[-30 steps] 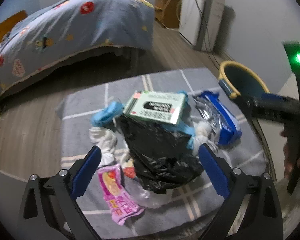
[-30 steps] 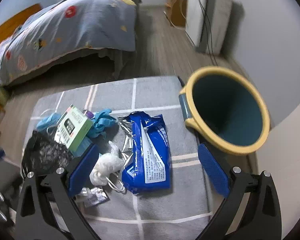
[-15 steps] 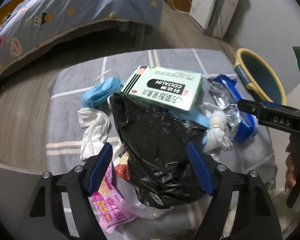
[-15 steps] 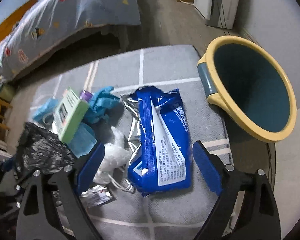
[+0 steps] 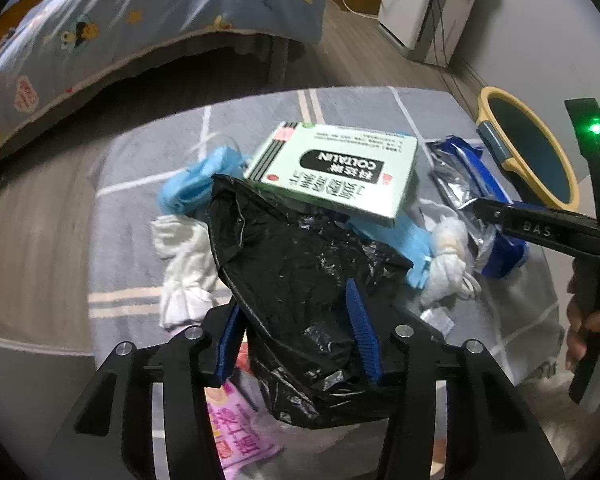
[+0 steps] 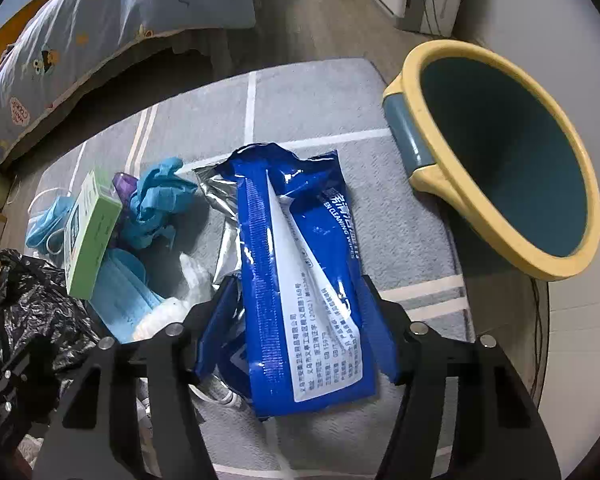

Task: Collect trash
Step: 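Grasp the blue wet-wipe pack with the right tool while the left tool grasps the black bag, then carry both items over the bin and open both tools to drop them, then move both tools back over the remaining trash on the mat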

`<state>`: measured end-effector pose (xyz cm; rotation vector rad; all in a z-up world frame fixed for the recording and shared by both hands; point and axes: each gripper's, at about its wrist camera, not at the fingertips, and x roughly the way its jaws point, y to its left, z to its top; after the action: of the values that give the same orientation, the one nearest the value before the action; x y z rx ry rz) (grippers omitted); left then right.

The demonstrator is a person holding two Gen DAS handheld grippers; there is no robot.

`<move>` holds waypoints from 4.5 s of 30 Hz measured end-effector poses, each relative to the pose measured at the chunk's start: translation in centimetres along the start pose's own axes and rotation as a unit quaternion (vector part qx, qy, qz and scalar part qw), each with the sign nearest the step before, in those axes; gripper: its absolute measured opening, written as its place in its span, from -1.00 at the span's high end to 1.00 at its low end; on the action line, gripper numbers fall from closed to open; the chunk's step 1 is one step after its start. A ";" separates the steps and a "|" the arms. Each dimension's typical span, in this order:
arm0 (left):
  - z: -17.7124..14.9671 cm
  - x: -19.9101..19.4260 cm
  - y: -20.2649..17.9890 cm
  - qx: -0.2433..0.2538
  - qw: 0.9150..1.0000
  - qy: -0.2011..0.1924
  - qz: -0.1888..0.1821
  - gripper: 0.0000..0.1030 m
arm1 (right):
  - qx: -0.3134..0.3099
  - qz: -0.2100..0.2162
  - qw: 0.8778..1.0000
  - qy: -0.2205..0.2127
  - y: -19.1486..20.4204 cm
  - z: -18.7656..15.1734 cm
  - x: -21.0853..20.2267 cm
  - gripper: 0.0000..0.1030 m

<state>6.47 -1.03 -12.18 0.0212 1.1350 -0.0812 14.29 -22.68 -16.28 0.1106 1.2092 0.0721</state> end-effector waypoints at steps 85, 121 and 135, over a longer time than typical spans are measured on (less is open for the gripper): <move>13.1 3.9 -26.7 0.233 0.957 -0.134 -0.109 -0.45 | 0.202 -0.009 0.977 -0.071 -25.0 8.4 -6.4 -0.29; 9.6 -10.3 -2.5 0.097 0.973 -0.209 0.009 -0.87 | 0.066 -0.008 0.988 -0.141 -7.8 9.1 -13.8 -0.89; 7.1 -5.9 9.9 -0.012 0.987 -0.155 0.047 -0.87 | -0.024 0.019 0.996 -0.089 3.8 7.3 -9.1 -0.89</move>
<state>11.16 8.80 -4.08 0.0392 0.8229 0.0133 17.89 -20.30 -4.86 0.0948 1.0259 0.1216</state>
